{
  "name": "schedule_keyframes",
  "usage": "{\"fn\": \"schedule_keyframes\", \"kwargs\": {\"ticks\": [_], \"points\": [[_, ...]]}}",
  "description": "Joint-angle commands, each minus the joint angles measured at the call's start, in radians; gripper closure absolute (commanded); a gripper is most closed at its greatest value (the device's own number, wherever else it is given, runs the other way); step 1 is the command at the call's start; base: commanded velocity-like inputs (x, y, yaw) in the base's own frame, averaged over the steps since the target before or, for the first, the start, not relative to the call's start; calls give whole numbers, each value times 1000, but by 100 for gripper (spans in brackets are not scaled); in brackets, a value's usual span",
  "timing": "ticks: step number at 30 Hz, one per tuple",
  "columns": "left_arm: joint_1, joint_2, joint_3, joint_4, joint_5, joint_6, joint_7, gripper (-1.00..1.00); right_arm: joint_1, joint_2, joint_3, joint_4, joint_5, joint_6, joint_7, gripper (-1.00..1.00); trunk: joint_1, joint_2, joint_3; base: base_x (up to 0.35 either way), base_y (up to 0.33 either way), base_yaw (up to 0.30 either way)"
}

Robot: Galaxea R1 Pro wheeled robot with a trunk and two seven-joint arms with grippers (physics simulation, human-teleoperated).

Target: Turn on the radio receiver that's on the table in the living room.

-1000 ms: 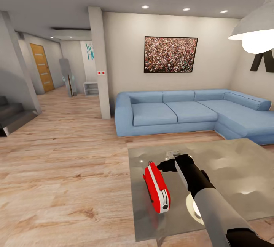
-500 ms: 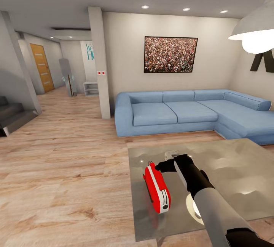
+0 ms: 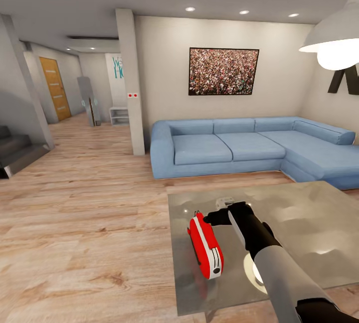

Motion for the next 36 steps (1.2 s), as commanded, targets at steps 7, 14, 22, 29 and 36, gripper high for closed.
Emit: {"fn": "schedule_keyframes", "kwargs": {"ticks": [7,14,22,29,36], "points": [[0,2,0,-1,5,2,-10,-100,0,-1,-1,13,1,0,-2,-100,0,0,0,0,0,0],[0,-1,1,-1,10,0,-8,-100,0,-1,1,33,1,-4,-2,-100,4,-7,-3,0,0,0],[0,3,2,-2,33,0,-3,-100,0,-1,1,47,1,-6,-1,-100,34,-63,-28,0,0,0],[0,1,2,-3,42,0,-2,-100,0,0,2,48,3,-8,-1,-100,61,-112,-50,0,0,0],[0,-1,2,-3,42,0,-2,-100,0,0,2,48,9,-13,-1,-100,88,-161,-72,0,0,0]]}}
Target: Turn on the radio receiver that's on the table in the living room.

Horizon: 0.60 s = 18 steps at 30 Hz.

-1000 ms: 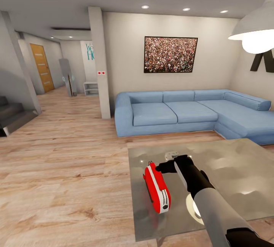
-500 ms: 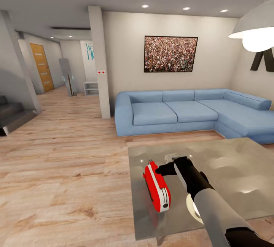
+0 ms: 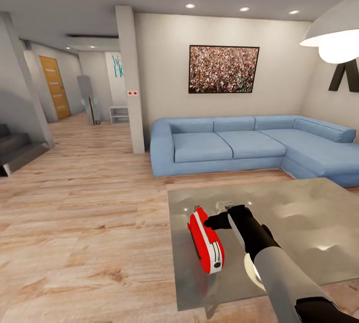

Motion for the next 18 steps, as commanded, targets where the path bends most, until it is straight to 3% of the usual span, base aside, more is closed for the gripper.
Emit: {"fn": "schedule_keyframes", "kwargs": {"ticks": [1,18], "points": [[0,0,0,0,0,0,0,-100,0,0,0,0,0,-7,0,-100,4,-7,-3,0,0,0],[0,0,0,-2,2,-2,0,-100,0,0,0,16,-1,-49,5,-100,8,-14,-6,0,0,0]]}}
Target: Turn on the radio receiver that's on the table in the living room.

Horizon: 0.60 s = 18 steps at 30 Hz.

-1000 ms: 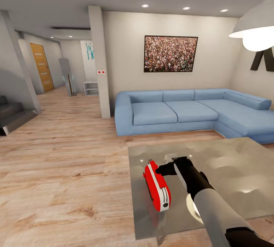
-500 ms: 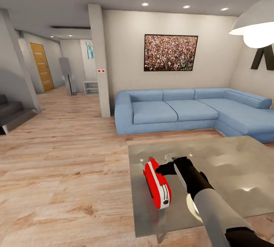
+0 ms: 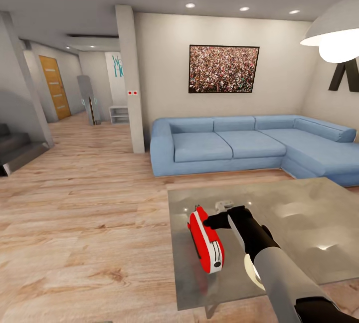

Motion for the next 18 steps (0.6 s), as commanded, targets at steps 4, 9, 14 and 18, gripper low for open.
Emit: {"fn": "schedule_keyframes", "kwargs": {"ticks": [4,9,14,18], "points": [[0,0,0,0,0,0,0,-100,0,0,0,4,0,0,5,-100,0,0,0,0,0,0],[0,1,0,0,-1,0,0,-100,0,1,0,5,0,-1,7,-100,19,-35,-16,0,0,0],[0,1,0,0,-1,0,0,-100,0,1,0,6,0,-1,7,-100,38,-70,-31,0,0,0],[0,1,0,0,-1,0,0,-100,0,1,0,6,1,-1,7,-100,54,-98,-44,0,0,0]]}}
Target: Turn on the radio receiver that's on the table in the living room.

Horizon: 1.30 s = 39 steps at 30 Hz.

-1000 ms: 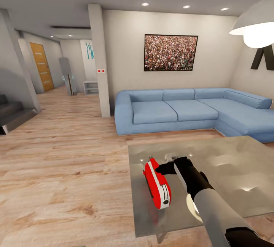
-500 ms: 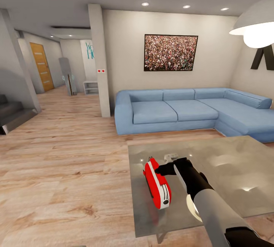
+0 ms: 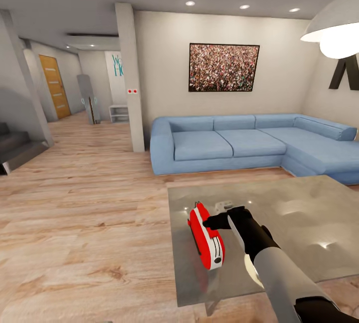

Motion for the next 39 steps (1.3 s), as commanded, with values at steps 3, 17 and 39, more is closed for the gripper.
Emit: {"fn": "schedule_keyframes", "kwargs": {"ticks": [3,17,39], "points": [[0,0,0,0,0,0,0,-100,0,0,0,0,0,0,0,-100,12,-21,-9,0,0,0],[0,0,0,0,-1,0,0,-100,0,0,1,0,2,0,-8,-100,58,-105,-47,0,0,0],[0,-1,0,0,-1,0,0,-100,0,0,1,0,2,0,-11,-100,58,-105,-47,0,0,0]]}}
